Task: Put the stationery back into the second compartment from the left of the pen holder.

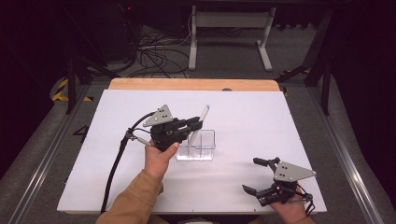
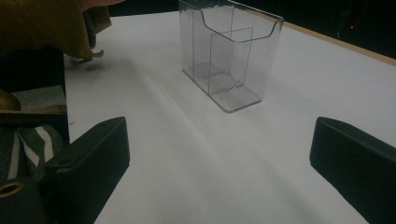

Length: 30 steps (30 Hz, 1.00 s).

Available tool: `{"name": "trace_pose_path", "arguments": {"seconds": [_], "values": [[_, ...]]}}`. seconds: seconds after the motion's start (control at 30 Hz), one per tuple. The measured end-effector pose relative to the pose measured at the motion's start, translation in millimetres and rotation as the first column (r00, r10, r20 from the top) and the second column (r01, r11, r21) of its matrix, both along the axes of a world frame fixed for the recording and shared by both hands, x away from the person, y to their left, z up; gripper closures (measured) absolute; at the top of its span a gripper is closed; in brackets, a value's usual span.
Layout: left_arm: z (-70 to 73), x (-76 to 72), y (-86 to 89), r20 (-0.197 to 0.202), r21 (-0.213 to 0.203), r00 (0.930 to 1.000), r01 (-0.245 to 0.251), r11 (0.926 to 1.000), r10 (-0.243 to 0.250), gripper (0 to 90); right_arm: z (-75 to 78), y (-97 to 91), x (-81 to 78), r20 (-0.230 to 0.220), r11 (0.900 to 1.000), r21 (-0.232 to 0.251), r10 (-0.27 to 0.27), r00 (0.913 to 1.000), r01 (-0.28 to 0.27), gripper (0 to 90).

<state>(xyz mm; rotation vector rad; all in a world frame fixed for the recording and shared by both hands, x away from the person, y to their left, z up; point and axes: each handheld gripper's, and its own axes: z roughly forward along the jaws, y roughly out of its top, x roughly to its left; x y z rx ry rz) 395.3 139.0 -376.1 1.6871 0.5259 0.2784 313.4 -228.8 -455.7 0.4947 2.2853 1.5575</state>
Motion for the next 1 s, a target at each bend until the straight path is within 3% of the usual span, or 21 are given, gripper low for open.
{"name": "trace_pose_path", "arguments": {"seconds": [0.43,0.53,0.63,1.0], "values": [[-8.2,8.3,-10.1,0.014,0.011,0.9998,-0.013,0.9999,0.013,78.5,-0.4,-0.2,-0.2,-0.002,1.0,0.0,0.002,1.0,-0.002,5.3],[-10.2,7.9,-11.7,0.053,0.037,0.9985,-0.014,0.9992,0.012,78.4,-0.4,-0.1,-0.4,-0.003,1.0,-0.002,0.004,1.0,-0.004,5.3],[-12.3,8.0,-12.5,0.063,0.045,0.998,-0.01,0.999,0.007,78.4,-0.3,-0.2,-0.4,-0.003,1.0,0.0,0.004,1.0,-0.004,5.3],[-19.7,9.8,-11.9,0.037,0.086,0.9993,0.005,0.9963,-0.009,78.4,-0.6,-0.2,-0.2,-0.007,1.0,0.0,0.007,1.0,-0.007,5.3]]}}
